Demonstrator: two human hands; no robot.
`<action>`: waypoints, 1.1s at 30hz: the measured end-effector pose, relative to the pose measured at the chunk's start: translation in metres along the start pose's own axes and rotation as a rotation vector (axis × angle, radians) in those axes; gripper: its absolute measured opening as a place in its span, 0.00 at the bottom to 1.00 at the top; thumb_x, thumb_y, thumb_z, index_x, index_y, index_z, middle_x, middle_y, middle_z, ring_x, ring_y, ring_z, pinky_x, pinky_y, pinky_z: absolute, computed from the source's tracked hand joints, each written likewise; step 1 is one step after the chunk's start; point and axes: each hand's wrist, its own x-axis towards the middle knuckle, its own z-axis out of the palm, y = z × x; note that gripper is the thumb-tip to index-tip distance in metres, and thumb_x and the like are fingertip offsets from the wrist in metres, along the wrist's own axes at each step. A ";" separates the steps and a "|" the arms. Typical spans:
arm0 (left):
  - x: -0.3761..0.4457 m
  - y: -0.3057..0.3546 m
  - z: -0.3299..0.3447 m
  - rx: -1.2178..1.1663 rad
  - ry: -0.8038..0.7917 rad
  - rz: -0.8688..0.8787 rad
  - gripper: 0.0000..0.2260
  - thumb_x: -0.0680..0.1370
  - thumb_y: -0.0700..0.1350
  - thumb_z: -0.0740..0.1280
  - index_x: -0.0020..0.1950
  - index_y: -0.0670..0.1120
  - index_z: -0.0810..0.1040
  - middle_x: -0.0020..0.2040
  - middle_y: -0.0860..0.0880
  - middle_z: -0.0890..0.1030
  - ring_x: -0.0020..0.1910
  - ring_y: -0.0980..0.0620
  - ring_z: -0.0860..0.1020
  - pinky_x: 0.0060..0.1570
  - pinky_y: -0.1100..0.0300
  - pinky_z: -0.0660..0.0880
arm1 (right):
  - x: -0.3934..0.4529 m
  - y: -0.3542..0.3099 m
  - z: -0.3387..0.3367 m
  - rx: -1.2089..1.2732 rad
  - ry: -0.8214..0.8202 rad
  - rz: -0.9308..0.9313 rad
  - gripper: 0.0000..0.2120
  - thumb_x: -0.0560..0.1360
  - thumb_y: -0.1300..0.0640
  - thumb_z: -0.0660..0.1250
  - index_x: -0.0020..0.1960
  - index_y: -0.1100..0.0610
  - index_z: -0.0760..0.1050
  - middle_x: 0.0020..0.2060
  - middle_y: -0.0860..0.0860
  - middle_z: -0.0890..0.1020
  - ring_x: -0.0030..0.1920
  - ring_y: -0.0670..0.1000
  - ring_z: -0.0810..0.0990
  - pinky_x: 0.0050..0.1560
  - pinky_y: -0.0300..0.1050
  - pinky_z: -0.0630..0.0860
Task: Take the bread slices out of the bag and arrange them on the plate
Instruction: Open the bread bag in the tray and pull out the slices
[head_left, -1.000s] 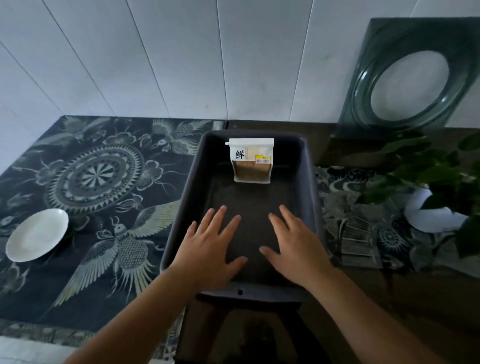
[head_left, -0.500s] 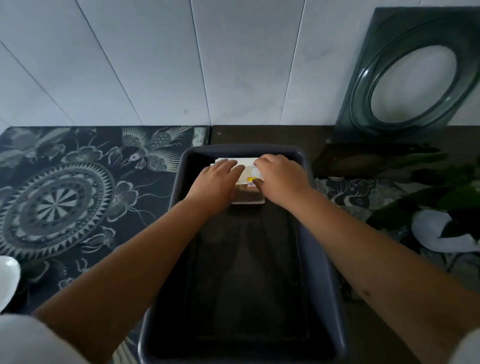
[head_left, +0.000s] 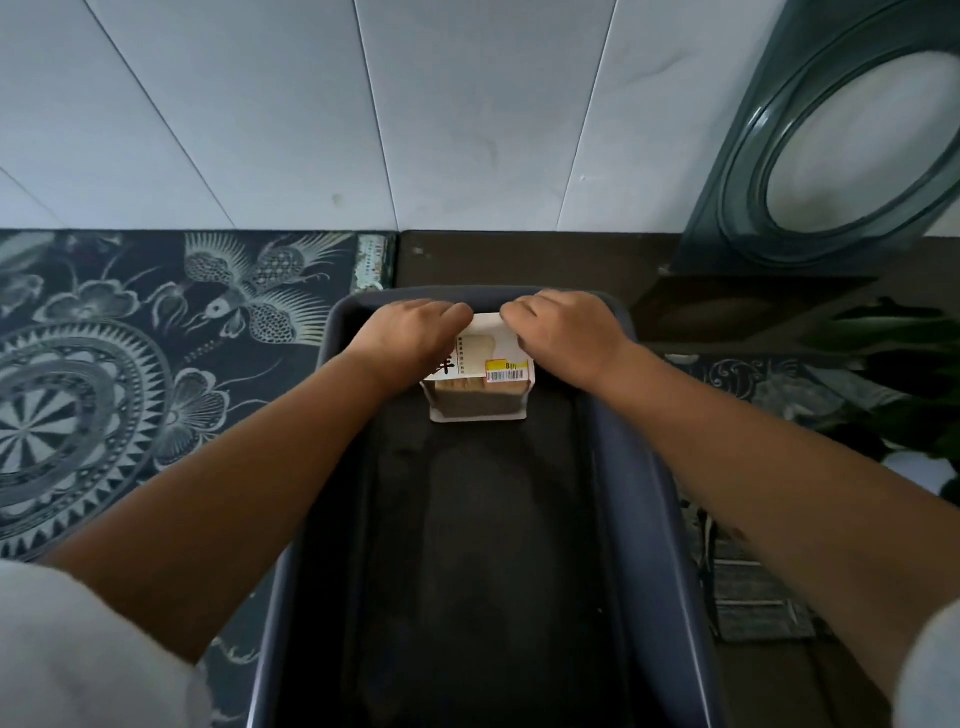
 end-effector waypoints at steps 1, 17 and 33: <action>0.000 -0.003 0.003 -0.008 0.007 -0.007 0.05 0.74 0.37 0.66 0.49 0.40 0.74 0.41 0.40 0.80 0.39 0.38 0.78 0.29 0.50 0.69 | 0.002 0.002 0.002 0.004 0.005 -0.020 0.07 0.73 0.67 0.64 0.49 0.64 0.79 0.39 0.61 0.85 0.38 0.62 0.83 0.31 0.55 0.80; -0.020 0.005 -0.002 -0.140 0.125 0.085 0.12 0.73 0.33 0.71 0.56 0.35 0.76 0.42 0.35 0.82 0.40 0.36 0.80 0.33 0.43 0.79 | -0.009 -0.001 -0.004 0.125 0.009 -0.135 0.12 0.72 0.62 0.75 0.53 0.62 0.77 0.35 0.59 0.83 0.34 0.59 0.82 0.24 0.49 0.76; -0.148 0.095 -0.047 -0.120 0.090 0.088 0.15 0.72 0.36 0.74 0.58 0.38 0.79 0.43 0.40 0.84 0.39 0.41 0.82 0.33 0.47 0.80 | -0.114 -0.096 -0.072 0.258 0.037 -0.114 0.07 0.75 0.57 0.67 0.51 0.58 0.74 0.29 0.52 0.79 0.27 0.50 0.76 0.23 0.48 0.75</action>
